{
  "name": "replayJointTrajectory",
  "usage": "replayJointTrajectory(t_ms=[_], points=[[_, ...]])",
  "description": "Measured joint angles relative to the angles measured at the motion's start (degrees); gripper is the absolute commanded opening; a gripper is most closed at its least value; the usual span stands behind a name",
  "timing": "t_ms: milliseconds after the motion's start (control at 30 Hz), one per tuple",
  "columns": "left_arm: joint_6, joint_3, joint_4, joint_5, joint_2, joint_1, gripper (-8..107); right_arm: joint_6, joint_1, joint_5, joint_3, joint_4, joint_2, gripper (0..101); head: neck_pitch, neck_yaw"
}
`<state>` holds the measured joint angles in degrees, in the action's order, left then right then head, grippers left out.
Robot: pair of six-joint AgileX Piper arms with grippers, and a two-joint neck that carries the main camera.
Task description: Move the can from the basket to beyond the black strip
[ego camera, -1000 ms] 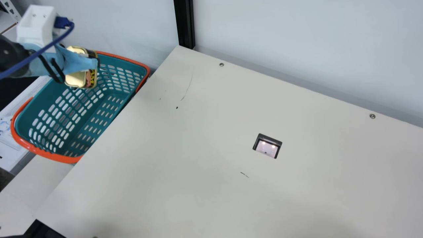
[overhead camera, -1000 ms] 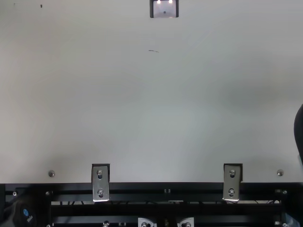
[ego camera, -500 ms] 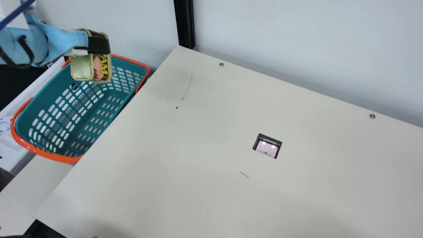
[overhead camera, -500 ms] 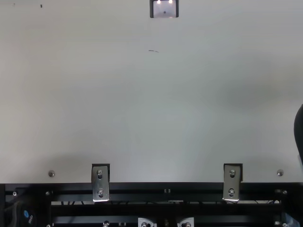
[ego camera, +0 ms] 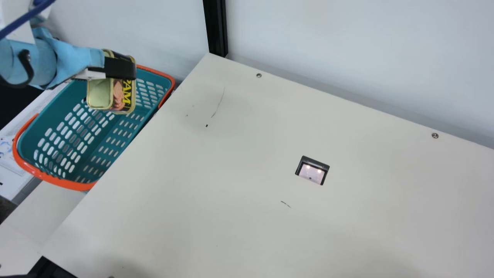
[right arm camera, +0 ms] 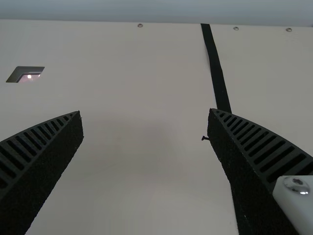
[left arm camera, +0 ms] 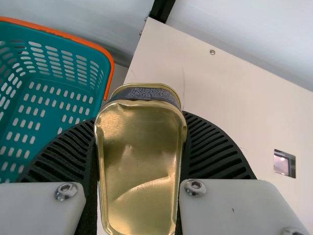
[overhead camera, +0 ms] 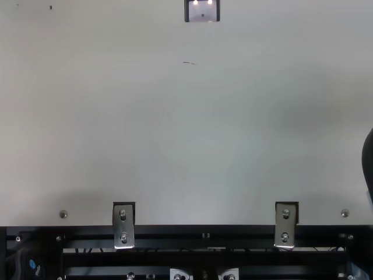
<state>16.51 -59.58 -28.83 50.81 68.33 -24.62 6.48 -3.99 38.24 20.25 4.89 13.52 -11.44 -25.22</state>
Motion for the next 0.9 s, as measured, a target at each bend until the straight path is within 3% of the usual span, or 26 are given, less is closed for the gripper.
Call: replayJointTrajectory(t_ms=[300, 433, 900], points=[[-10.9, -5.6, -3.4, 13.5, 3.7, -2.5, 10, 0.0, 0.0, 0.0, 0.0, 0.0, 0.0, 101, 0.0, 0.0], [-17.0, -6.0, -5.8, 18.3, 6.1, -0.5, 10, 0.0, 0.0, 0.0, 0.0, 0.0, 0.0, 101, 0.0, 0.0], [-32.5, -2.0, -11.8, 19.0, 9.4, 7.4, 10, 0.0, 0.0, 0.0, 0.0, 0.0, 0.0, 101, 0.0, 0.0]])
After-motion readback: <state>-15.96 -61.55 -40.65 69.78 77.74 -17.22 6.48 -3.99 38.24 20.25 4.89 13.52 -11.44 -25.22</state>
